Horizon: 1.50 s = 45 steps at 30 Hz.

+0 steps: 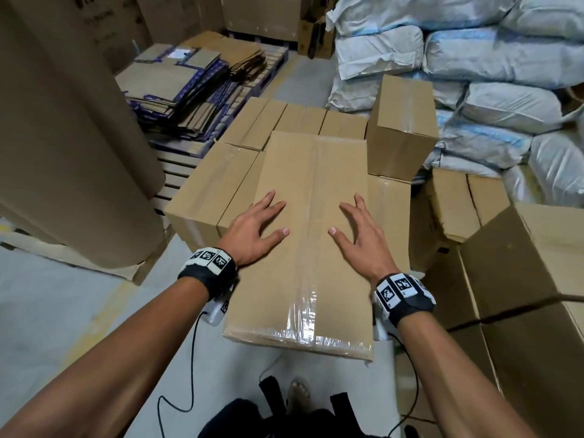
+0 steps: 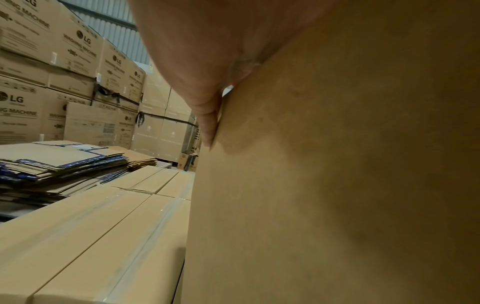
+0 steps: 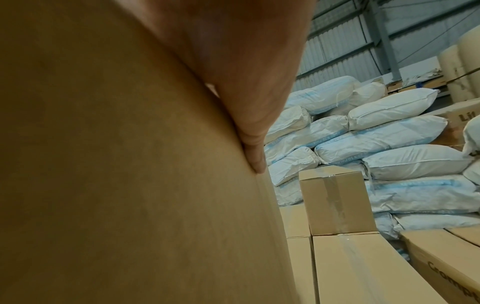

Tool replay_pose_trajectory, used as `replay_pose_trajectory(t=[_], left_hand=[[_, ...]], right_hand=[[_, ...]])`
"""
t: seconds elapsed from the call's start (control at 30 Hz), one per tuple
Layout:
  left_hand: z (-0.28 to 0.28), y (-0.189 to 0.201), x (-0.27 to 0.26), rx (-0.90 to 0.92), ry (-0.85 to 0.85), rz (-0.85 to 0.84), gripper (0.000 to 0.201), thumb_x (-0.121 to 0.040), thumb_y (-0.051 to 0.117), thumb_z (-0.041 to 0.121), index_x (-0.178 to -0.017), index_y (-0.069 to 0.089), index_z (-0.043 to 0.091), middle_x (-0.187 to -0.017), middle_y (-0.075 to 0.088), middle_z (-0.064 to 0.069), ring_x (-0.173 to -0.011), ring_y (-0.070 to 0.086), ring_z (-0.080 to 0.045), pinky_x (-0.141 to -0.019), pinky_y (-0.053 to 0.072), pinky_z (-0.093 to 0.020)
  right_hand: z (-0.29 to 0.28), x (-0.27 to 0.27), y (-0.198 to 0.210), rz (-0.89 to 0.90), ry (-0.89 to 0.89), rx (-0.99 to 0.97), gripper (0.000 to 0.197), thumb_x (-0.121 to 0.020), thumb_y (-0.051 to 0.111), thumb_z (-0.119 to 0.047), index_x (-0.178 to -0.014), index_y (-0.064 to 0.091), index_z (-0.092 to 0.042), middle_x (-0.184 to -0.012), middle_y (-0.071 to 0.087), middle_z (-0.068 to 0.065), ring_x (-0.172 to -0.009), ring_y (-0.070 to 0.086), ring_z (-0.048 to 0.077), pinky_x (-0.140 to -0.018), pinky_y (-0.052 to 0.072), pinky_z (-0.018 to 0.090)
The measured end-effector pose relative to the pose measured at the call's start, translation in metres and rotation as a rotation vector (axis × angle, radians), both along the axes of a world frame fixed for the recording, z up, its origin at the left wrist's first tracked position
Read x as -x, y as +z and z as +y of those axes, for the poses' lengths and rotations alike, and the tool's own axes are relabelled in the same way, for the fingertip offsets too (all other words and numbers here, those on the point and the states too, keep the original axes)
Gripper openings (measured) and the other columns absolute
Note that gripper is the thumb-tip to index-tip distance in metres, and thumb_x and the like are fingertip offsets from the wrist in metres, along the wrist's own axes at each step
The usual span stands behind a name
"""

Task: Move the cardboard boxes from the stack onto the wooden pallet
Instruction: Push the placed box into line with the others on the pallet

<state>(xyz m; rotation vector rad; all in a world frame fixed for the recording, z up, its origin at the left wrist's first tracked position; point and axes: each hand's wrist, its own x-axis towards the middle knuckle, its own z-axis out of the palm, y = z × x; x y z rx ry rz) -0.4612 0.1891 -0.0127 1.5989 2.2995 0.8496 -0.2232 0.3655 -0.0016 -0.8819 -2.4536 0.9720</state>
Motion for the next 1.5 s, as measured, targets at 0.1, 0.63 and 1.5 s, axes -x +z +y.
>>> replay_pose_trajectory(t=[0.1, 0.63, 1.5], left_hand=[[0.036, 0.004, 0.018, 0.003, -0.002, 0.002, 0.069, -0.097, 0.060, 0.062, -0.158, 0.039, 0.040, -0.172, 0.015, 0.017, -0.156, 0.028, -0.010, -0.126, 0.029, -0.041], [0.233, -0.012, 0.156, 0.003, -0.075, -0.059, 0.066, -0.096, 0.067, 0.053, -0.156, 0.046, 0.034, -0.171, 0.024, 0.008, -0.155, 0.027, -0.008, -0.128, 0.020, -0.029], [0.515, -0.076, 0.313, 0.038, -0.128, -0.040, 0.066, -0.095, 0.067, 0.053, -0.155, 0.048, 0.033, -0.171, 0.026, 0.008, -0.154, 0.029, -0.008, -0.121, 0.015, -0.016]], right_hand=[[0.037, 0.019, 0.000, 0.011, 0.012, 0.001, 0.062, -0.101, 0.065, -0.046, -0.157, 0.042, -0.032, -0.175, 0.008, -0.011, -0.142, 0.013, -0.011, -0.116, 0.014, 0.020], [0.217, 0.144, -0.012, -0.039, -0.056, -0.004, 0.068, -0.096, 0.068, -0.053, -0.155, 0.042, -0.032, -0.176, 0.009, -0.007, -0.158, 0.018, 0.008, -0.123, 0.015, 0.026], [0.483, 0.286, -0.076, -0.091, -0.043, -0.061, 0.078, -0.092, 0.075, -0.050, -0.158, 0.041, -0.027, -0.175, 0.014, 0.000, -0.160, 0.013, 0.011, -0.125, 0.014, 0.029]])
